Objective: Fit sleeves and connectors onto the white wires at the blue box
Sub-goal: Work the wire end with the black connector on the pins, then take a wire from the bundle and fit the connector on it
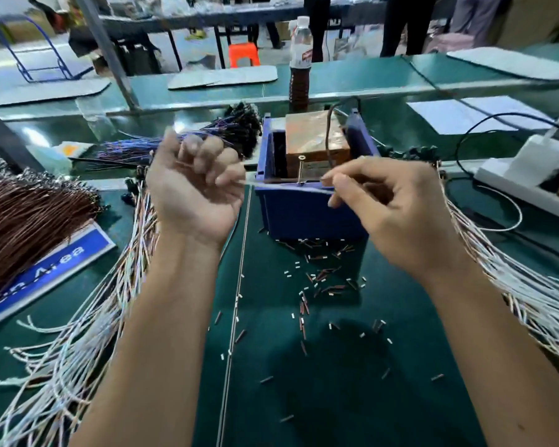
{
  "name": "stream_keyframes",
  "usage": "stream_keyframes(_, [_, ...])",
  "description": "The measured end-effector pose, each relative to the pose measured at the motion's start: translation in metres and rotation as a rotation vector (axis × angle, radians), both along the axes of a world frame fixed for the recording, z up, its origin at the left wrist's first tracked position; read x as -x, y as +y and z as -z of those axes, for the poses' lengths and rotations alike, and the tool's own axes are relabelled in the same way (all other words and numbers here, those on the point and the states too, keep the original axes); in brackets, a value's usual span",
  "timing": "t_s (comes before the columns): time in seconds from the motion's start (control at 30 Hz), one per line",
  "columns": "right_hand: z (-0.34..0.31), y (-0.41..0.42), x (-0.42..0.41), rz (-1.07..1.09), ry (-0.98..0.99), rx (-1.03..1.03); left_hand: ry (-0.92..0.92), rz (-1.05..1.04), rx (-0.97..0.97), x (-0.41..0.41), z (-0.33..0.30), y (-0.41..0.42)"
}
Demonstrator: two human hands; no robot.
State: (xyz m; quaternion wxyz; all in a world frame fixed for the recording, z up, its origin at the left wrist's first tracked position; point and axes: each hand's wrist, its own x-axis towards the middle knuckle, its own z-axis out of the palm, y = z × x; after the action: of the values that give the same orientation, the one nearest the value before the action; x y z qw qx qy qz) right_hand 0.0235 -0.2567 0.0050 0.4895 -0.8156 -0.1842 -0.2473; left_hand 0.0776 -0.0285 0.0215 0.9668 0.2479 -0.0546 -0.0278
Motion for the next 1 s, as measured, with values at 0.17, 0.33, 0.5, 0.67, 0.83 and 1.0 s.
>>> stream_keyframes(0.17, [0.03, -0.013, -0.001, 0.019, 0.007, 0.11, -0.085, 0.04, -0.442, 0.014, 0.042, -0.002])
stream_keyframes(0.33, [0.046, 0.0, 0.003, -0.121, 0.118, 0.262, -0.197, 0.098, -0.257, 0.018, 0.046, 0.006])
stream_keyframes(0.5, [0.062, 0.017, 0.006, -0.212, 0.222, 0.297, -0.191, 0.148, -0.013, 0.02, 0.051, 0.003])
stream_keyframes(0.67, [0.061, 0.016, 0.012, -0.261, 0.209, 0.078, -0.146, 0.109, -0.047, 0.019, 0.053, -0.002])
stream_keyframes(0.83, [0.063, 0.017, 0.014, -0.381, 0.24, 0.151, -0.086, 0.066, 0.088, 0.016, 0.058, 0.002])
stream_keyframes(1.0, [0.067, 0.021, 0.012, -0.298, 0.185, 0.106, 0.031, 0.007, 0.173, 0.012, 0.063, 0.0])
